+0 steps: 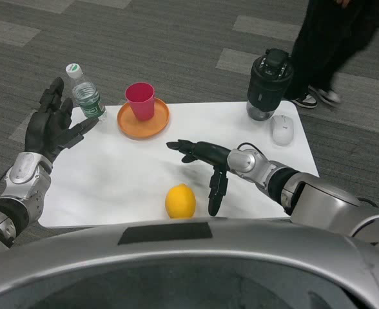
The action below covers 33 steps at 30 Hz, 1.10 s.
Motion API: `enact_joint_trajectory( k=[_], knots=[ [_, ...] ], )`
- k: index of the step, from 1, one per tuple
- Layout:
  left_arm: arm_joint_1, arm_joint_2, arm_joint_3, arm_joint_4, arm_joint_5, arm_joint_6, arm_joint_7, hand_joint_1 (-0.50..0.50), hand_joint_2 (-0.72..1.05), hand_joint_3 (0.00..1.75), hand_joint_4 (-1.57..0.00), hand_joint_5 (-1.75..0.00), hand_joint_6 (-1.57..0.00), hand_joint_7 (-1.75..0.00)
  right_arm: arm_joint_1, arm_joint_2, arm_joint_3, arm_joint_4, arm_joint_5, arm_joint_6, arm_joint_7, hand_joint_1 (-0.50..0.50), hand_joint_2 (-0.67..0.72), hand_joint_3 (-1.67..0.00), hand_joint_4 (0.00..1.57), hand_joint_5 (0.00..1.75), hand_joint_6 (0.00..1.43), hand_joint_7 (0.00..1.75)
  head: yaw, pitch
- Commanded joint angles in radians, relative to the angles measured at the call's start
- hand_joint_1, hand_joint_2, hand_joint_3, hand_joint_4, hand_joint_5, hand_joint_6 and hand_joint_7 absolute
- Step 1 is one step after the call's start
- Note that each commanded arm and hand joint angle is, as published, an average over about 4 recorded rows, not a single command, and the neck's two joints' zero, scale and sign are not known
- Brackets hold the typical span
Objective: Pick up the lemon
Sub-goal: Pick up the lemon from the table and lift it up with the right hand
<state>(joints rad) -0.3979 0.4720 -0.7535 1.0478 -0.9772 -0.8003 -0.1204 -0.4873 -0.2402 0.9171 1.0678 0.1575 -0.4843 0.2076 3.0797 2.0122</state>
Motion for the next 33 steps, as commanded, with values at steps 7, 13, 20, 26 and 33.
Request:
enact_joint_trajectory(
  k=[7, 13, 20, 26, 33],
  knots=[
    [0.001, -0.003, 0.003, 0.003, -0.011, 0.001, -0.004, 0.50, 0.78, 0.07, 0.00, 0.00, 0.00, 0.00, 0.006, 0.030, 0.024, 0.016, 0.004, -0.001, -0.043, 0.17, 0.27, -0.08, 0.00, 0.73, 0.00, 0.00, 0.040, -0.005],
    [0.002, -0.002, 0.001, 0.003, -0.011, 0.000, -0.004, 0.50, 0.78, 0.07, 0.00, 0.00, 0.00, 0.00, 0.012, 0.046, 0.030, 0.014, 0.006, -0.001, -0.057, 0.17, 0.22, -0.06, 0.00, 0.78, 0.00, 0.00, 0.043, -0.016],
    [-0.018, -0.002, -0.024, 0.006, -0.015, 0.001, -0.004, 0.50, 0.78, 0.07, 0.00, 0.00, 0.00, 0.00, 0.016, 0.047, 0.048, 0.018, 0.008, 0.000, -0.086, 0.17, 0.22, -0.08, 0.00, 0.78, 0.00, 0.00, 0.038, -0.024],
    [-0.042, -0.003, -0.053, 0.023, -0.025, 0.003, -0.002, 0.50, 0.78, 0.09, 0.00, 0.00, 0.00, 0.00, 0.016, 0.043, 0.079, 0.013, 0.010, 0.001, -0.089, 0.12, 0.15, -0.08, 0.00, 0.78, 0.00, 0.05, 0.039, -0.033],
    [-0.055, -0.004, -0.071, 0.034, -0.030, 0.003, -0.001, 0.50, 0.78, 0.09, 0.00, 0.00, 0.00, 0.00, 0.015, 0.036, 0.132, 0.007, 0.015, 0.003, -0.089, 0.12, 0.06, -0.10, 0.00, 0.87, 0.00, 0.07, 0.051, -0.041]
  ],
)
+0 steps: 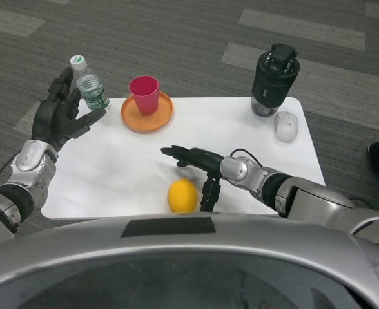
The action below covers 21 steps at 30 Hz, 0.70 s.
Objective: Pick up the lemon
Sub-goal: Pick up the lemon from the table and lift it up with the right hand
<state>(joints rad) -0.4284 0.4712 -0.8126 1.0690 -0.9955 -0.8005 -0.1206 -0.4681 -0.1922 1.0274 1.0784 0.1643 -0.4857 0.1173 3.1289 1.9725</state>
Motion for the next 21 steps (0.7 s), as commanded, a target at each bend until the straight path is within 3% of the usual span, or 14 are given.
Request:
enact_joint_trajectory(
  k=[1, 9, 13, 21],
  knots=[
    [-0.027, -0.003, -0.017, 0.013, -0.015, 0.003, -0.001, 0.50, 0.78, 0.09, 0.00, 0.00, 0.00, 0.00, -0.004, -0.012, 0.027, -0.005, 0.009, 0.004, 0.002, 0.12, 0.03, -0.12, 0.00, 0.87, 0.00, 0.07, 0.003, -0.003],
    [-0.044, -0.006, -0.036, 0.022, -0.026, 0.003, -0.002, 0.50, 0.78, 0.09, 0.00, 0.00, 0.00, 0.00, -0.011, -0.012, 0.013, -0.012, 0.014, 0.004, -0.010, 0.10, -0.16, -0.24, 0.01, 0.97, 0.00, 0.07, 0.008, -0.007],
    [-0.052, -0.011, -0.040, 0.032, -0.027, 0.003, -0.001, 0.50, 0.78, 0.00, 0.00, 0.00, 0.00, 0.00, -0.015, -0.008, -0.017, -0.003, 0.014, 0.005, -0.026, 0.15, -0.13, -0.24, 0.00, 0.97, 0.00, 0.10, 0.013, -0.006],
    [-0.081, -0.022, -0.104, 0.068, -0.061, 0.009, 0.001, 0.50, 0.78, 0.09, 0.00, 0.00, 0.00, 0.00, -0.015, -0.006, -0.010, 0.002, 0.015, 0.008, -0.035, 0.14, -0.10, -0.24, 0.03, 0.97, 0.00, 0.09, -0.020, -0.032]
  ],
)
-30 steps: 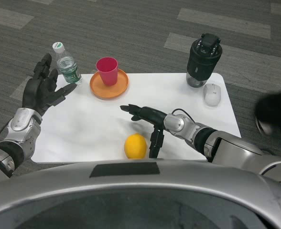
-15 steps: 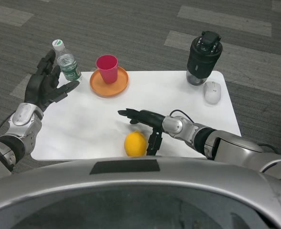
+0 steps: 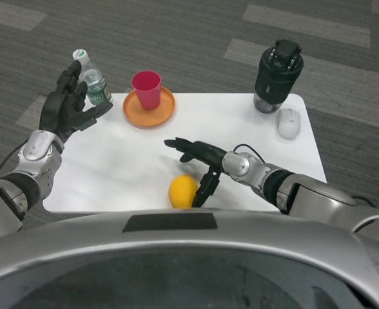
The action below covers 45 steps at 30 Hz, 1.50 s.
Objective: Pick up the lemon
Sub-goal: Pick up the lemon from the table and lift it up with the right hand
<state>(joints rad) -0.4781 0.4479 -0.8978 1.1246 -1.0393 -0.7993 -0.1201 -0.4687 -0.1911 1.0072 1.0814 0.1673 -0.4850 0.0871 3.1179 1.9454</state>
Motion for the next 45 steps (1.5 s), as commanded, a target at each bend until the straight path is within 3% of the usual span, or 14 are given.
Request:
enact_joint_trajectory(
  k=[1, 9, 23, 26, 30, 33, 38, 45],
  knots=[
    [-0.033, 0.002, -0.021, 0.016, -0.018, 0.008, 0.001, 0.50, 0.78, 0.09, 0.00, 0.00, 0.00, 0.00, -0.014, -0.009, 0.016, -0.005, 0.012, 0.008, -0.005, 0.12, -0.10, -0.24, 0.03, 0.97, 0.00, 0.10, -0.013, -0.005],
    [-0.036, -0.001, -0.021, 0.023, -0.018, 0.009, 0.004, 0.50, 0.78, 0.07, 0.00, 0.00, 0.00, 0.00, -0.015, -0.019, 0.059, -0.024, 0.015, 0.016, 0.008, -0.02, -0.27, -0.24, 0.02, 1.07, 0.00, 0.14, -0.015, -0.004],
    [-0.052, -0.001, -0.035, 0.034, -0.019, 0.009, 0.005, 0.50, 0.78, 0.07, 0.00, 0.00, 0.00, 0.00, -0.018, -0.019, 0.105, -0.047, 0.017, 0.016, 0.016, 0.07, -0.30, -0.24, 0.12, 1.19, 0.00, 0.21, -0.014, -0.009],
    [-0.053, -0.001, -0.035, 0.035, -0.019, 0.009, 0.005, 0.50, 0.78, 0.00, 0.00, 0.00, 0.00, 0.00, -0.018, -0.019, 0.105, -0.051, 0.019, 0.016, 0.018, 0.11, -0.35, -0.24, 0.22, 1.43, 0.11, 0.28, -0.014, -0.009],
    [-0.053, -0.003, -0.035, 0.035, -0.020, 0.009, 0.005, 0.50, 0.78, 0.09, 0.00, 0.00, 0.00, 0.00, -0.018, -0.020, 0.105, -0.052, 0.021, 0.016, 0.020, 0.12, -0.32, -0.28, 0.56, 1.65, 0.56, 0.75, -0.013, -0.009],
    [-0.053, -0.003, -0.033, 0.035, -0.021, 0.009, 0.005, 0.50, 0.78, 0.09, 0.00, 0.00, 0.00, 0.00, -0.018, -0.021, 0.105, -0.053, 0.021, 0.016, 0.020, 0.15, -0.32, -0.32, 0.77, 1.70, 0.70, 1.05, -0.013, -0.009],
    [-0.053, -0.003, -0.033, 0.035, -0.021, 0.009, 0.005, 0.50, 0.78, 0.09, 0.00, 0.00, 0.00, 0.00, -0.018, -0.021, 0.103, -0.055, 0.021, 0.016, 0.020, 0.17, -0.41, -0.32, 0.86, 1.75, 0.77, 1.20, -0.014, -0.005],
    [-0.053, -0.003, -0.032, 0.035, -0.021, 0.009, 0.005, 0.50, 0.78, 0.09, 0.00, 0.00, 0.00, 0.00, -0.018, -0.021, 0.100, -0.055, 0.022, 0.016, 0.019, 0.19, -0.41, -0.42, 1.01, 1.75, 1.03, 1.36, -0.011, -0.007]
  ],
)
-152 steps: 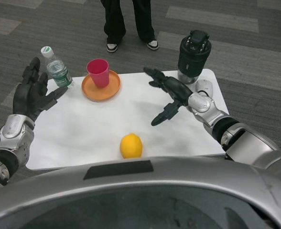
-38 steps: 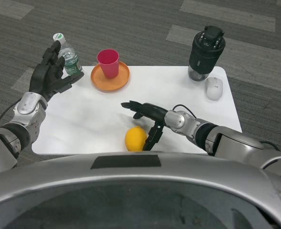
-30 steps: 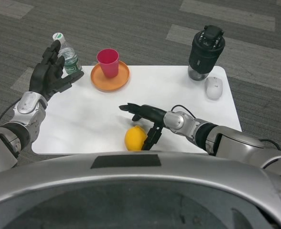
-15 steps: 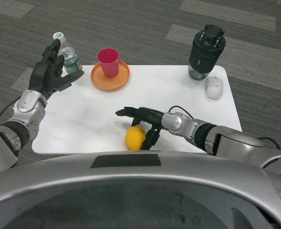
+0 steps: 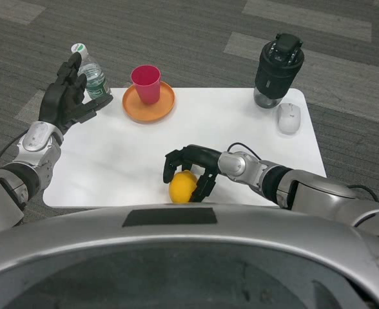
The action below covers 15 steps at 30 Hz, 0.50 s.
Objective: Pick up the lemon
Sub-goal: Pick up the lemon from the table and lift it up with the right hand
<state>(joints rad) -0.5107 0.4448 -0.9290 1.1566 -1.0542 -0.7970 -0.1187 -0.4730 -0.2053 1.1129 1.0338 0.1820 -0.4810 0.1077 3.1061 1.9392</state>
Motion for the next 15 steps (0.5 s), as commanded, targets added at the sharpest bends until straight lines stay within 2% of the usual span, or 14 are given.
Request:
enact_joint_trajectory(
  k=[1, 3, 5, 8, 15],
  knots=[
    [-0.020, 0.000, -0.001, 0.003, -0.006, 0.007, 0.004, 0.50, 0.78, 0.07, 0.00, 0.00, 0.00, 0.00, -0.013, -0.007, -0.007, -0.008, 0.008, 0.012, -0.002, 0.20, -0.41, -0.44, 1.05, 1.75, 1.07, 1.38, 0.001, 0.000],
    [-0.020, 0.000, -0.001, 0.003, -0.006, 0.007, 0.004, 0.50, 0.78, 0.02, 0.00, 0.00, 0.00, 0.00, -0.013, -0.006, -0.009, -0.008, 0.008, 0.011, -0.002, 0.21, -0.41, -0.48, 1.14, 1.75, 1.18, 1.43, 0.000, 0.000],
    [-0.020, 0.000, -0.001, 0.003, -0.006, 0.007, 0.004, 0.50, 0.78, 0.02, 0.00, 0.00, 0.00, 0.00, -0.013, -0.007, -0.016, -0.008, 0.008, 0.010, -0.004, 0.23, -0.41, -0.48, 1.18, 1.75, 1.23, 1.50, 0.002, 0.001],
    [-0.020, 0.000, 0.000, 0.003, -0.006, 0.007, 0.004, 0.50, 0.78, 0.09, 0.00, 0.00, 0.00, 0.00, -0.013, -0.008, -0.034, -0.007, 0.008, 0.006, -0.009, 0.25, -0.41, -0.48, 1.21, 1.75, 1.22, 1.54, 0.003, 0.007],
    [-0.020, 0.000, 0.004, 0.003, -0.006, 0.007, 0.004, 0.50, 0.78, 0.09, 0.00, 0.00, 0.00, 0.00, -0.010, -0.008, -0.086, -0.007, 0.008, 0.001, -0.014, 0.25, -0.41, -0.48, 1.18, 1.75, 1.20, 1.54, 0.004, 0.017]
  ],
)
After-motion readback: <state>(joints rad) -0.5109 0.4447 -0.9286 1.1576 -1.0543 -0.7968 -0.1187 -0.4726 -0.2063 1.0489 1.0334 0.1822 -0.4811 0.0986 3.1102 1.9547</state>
